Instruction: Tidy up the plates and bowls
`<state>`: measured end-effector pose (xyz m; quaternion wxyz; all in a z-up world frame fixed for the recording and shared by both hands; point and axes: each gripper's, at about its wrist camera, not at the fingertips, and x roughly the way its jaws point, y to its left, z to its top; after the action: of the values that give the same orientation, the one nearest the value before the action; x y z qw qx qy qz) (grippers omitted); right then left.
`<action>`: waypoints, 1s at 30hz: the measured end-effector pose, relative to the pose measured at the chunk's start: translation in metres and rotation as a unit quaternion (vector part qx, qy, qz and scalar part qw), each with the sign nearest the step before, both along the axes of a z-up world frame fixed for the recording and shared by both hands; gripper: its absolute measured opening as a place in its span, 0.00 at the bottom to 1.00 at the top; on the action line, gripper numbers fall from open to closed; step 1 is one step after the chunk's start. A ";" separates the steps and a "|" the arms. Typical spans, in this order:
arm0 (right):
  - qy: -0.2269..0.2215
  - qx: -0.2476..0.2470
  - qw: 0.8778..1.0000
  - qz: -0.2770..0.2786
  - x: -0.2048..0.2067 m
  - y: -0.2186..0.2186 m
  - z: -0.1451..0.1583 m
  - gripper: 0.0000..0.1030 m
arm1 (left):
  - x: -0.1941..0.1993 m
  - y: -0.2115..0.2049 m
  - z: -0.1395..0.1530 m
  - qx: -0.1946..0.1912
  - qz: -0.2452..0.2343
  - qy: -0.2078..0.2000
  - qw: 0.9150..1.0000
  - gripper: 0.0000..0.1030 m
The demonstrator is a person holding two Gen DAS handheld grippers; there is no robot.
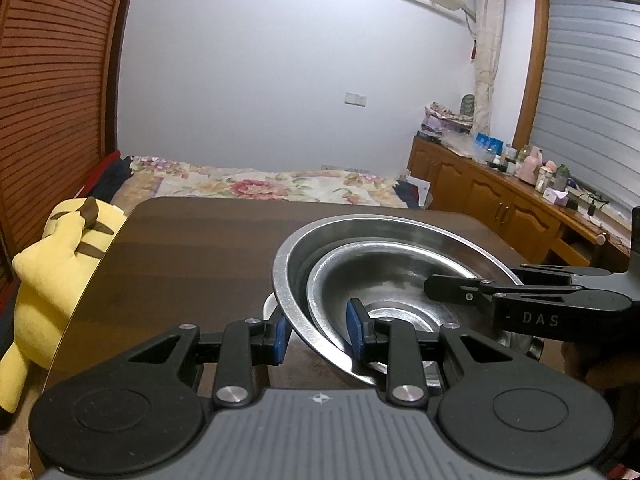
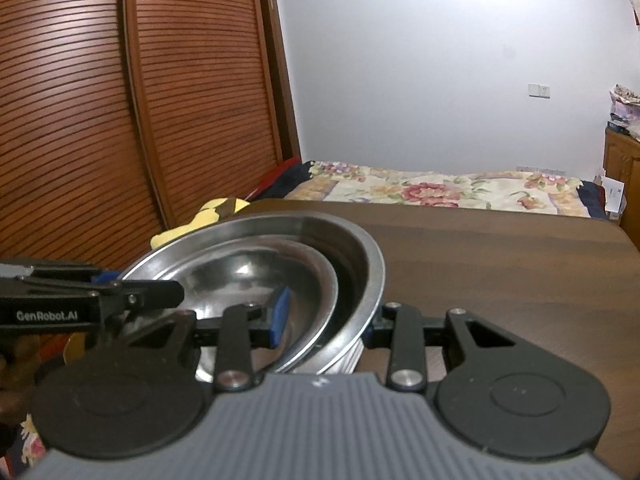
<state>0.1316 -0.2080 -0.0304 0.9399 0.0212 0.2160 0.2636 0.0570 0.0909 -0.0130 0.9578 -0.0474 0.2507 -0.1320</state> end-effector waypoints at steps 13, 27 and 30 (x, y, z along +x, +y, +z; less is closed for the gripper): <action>0.027 -0.013 1.000 0.002 0.011 0.013 -0.016 0.36 | 0.009 0.001 -0.017 0.010 0.014 0.013 1.000 0.30; 0.029 -0.007 0.999 0.011 0.011 0.013 -0.018 0.38 | 0.012 -0.003 -0.025 0.023 0.028 0.011 0.999 0.29; 0.029 -0.009 0.999 0.011 0.010 0.013 -0.018 0.41 | 0.013 -0.003 -0.025 0.024 0.029 0.012 0.999 0.29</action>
<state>0.1416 -0.1947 -0.0482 0.9303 0.0176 0.2463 0.2713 0.0697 0.0875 -0.0378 0.9590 -0.0331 0.2642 -0.0972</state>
